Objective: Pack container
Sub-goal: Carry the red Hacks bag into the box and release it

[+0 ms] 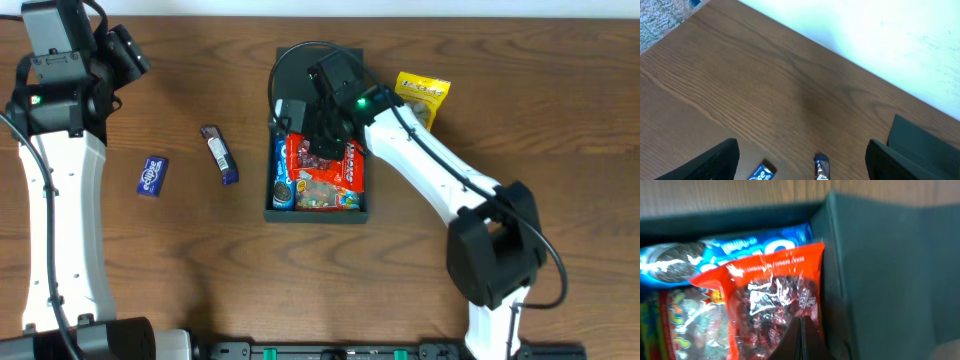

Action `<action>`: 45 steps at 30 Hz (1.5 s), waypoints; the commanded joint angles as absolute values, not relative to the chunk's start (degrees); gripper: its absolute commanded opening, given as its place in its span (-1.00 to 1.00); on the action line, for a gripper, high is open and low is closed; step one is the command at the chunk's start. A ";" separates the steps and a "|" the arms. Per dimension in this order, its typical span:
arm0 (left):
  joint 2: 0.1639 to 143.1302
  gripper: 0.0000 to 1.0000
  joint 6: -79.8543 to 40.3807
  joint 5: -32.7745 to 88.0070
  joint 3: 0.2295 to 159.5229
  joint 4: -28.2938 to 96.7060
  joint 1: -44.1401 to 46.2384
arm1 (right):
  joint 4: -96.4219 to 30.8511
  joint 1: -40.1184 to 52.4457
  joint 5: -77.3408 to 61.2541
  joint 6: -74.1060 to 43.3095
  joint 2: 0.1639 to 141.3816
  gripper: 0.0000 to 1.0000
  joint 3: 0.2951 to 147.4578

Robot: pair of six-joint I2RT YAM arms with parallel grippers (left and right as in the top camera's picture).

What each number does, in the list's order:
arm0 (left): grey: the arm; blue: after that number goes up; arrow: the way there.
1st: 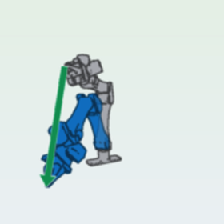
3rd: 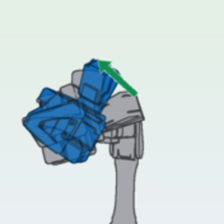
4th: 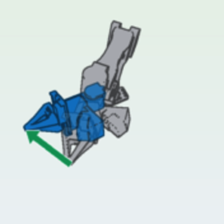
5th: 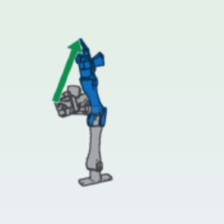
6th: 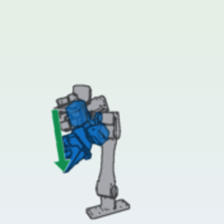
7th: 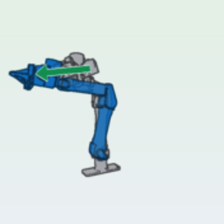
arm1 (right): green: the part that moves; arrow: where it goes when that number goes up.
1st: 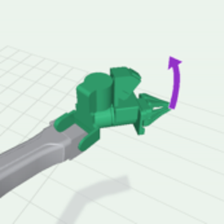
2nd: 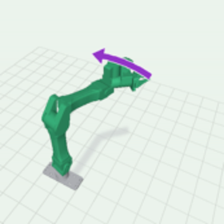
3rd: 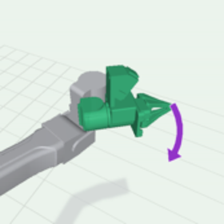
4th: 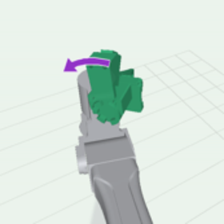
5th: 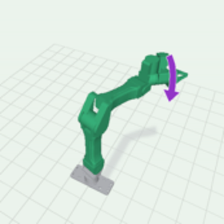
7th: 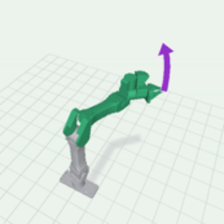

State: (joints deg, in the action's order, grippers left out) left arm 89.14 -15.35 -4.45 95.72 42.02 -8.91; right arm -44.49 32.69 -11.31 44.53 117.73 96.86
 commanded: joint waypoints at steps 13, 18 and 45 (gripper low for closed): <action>88.71 0.64 -14.74 -3.97 96.77 42.06 -9.08 | -49.76 31.90 2.02 41.12 123.31 -0.97 97.30; 88.71 0.64 -14.74 -3.97 96.77 42.06 -9.08 | -49.74 32.05 0.14 39.16 119.70 -0.97 97.58; 88.71 0.64 -14.72 -3.97 96.77 42.04 -9.08 | -52.53 32.42 -13.87 37.21 125.91 -0.97 97.49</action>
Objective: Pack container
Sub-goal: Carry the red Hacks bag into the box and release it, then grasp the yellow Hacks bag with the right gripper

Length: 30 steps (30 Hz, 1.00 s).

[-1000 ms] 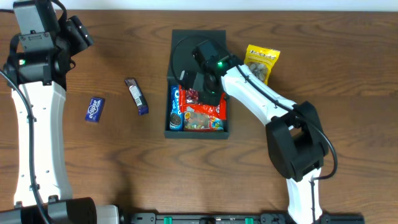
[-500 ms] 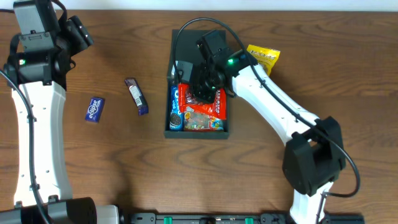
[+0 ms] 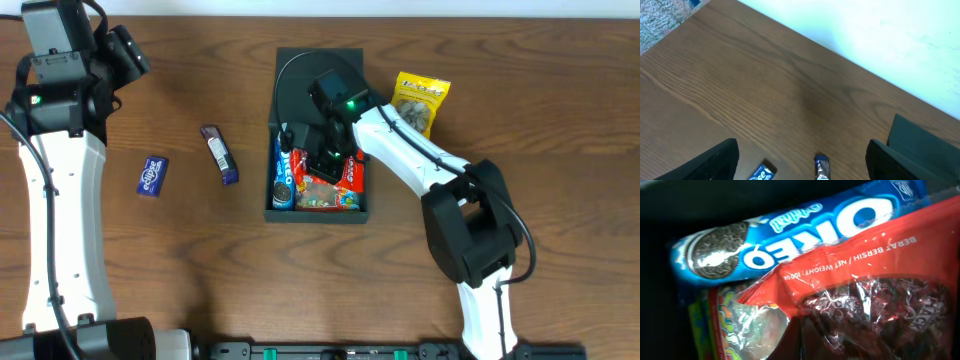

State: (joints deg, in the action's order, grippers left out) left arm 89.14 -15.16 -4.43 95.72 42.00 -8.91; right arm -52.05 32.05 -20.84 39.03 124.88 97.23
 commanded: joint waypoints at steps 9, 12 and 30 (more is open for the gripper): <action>88.73 0.65 -14.74 -3.97 96.77 42.02 -9.08 | -50.57 32.38 -19.20 36.75 115.92 -0.97 98.74; 88.73 0.64 -14.74 -3.99 96.77 42.13 -9.08 | -46.74 30.76 -18.85 33.71 111.35 -0.98 98.74; 88.73 0.65 -14.76 -3.97 96.77 42.06 -9.06 | -37.01 11.27 0.23 -12.23 115.68 0.15 98.52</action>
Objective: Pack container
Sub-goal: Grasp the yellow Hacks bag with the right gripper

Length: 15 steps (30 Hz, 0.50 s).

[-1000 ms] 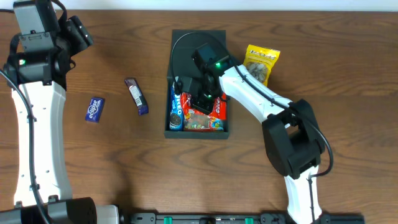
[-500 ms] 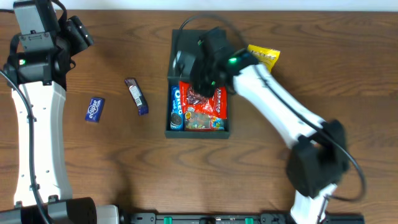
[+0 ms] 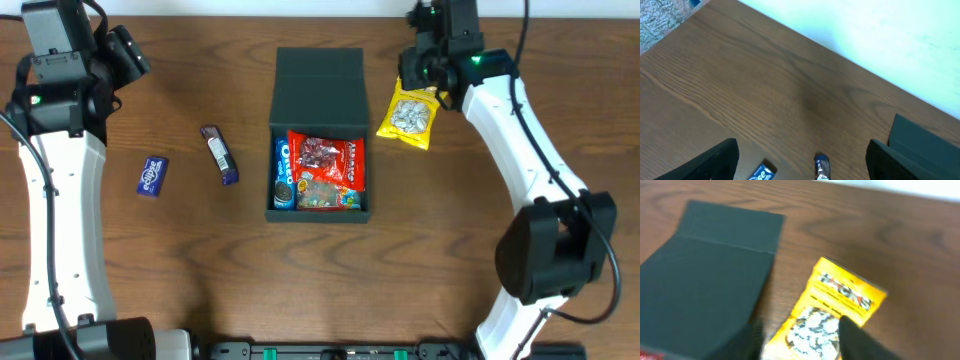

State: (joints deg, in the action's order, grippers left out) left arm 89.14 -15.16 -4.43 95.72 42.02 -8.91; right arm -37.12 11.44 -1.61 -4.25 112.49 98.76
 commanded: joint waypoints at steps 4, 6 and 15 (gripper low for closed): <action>88.73 0.65 -14.76 -3.97 96.75 42.17 -9.06 | -37.30 12.08 5.34 -16.80 120.20 0.08 98.52; 88.73 0.65 -14.74 -3.97 96.75 42.17 -9.06 | -37.28 12.25 7.62 -20.23 121.45 0.09 98.52; 88.75 0.65 -14.74 -3.97 96.75 42.13 -9.08 | -37.32 12.36 8.91 -31.81 126.17 0.19 98.50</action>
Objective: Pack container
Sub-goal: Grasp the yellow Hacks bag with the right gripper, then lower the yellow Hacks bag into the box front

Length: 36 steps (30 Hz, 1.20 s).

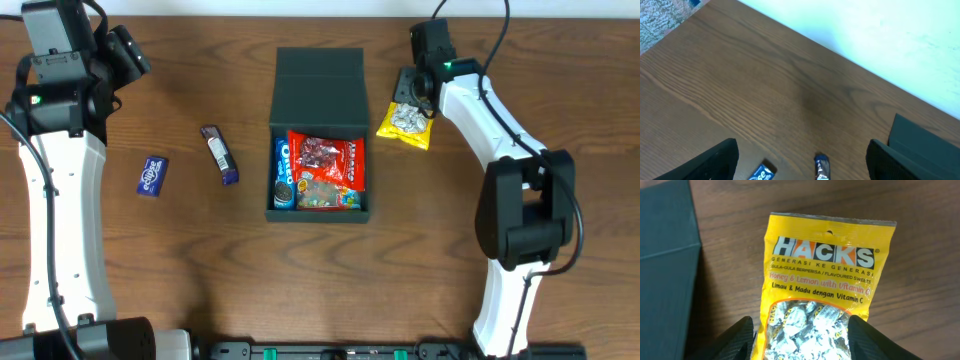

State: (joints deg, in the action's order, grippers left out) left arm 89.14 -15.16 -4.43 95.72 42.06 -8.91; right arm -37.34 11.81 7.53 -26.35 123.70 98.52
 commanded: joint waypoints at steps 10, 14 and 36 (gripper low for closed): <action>88.75 0.66 -14.74 -3.99 96.75 41.98 -9.08 | -38.37 12.40 8.78 -33.39 131.26 0.24 98.50; 88.75 0.66 -14.74 -3.99 96.75 41.87 -9.08 | -39.72 12.40 8.75 -33.41 132.35 0.06 98.50; 88.75 0.66 -14.70 -4.01 96.75 41.47 -9.08 | -45.74 12.82 5.43 -12.23 119.35 -0.97 102.28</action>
State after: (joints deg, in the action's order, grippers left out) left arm 89.14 -15.16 -4.43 95.72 41.76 -8.91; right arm -46.15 11.90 8.08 -21.02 126.32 101.08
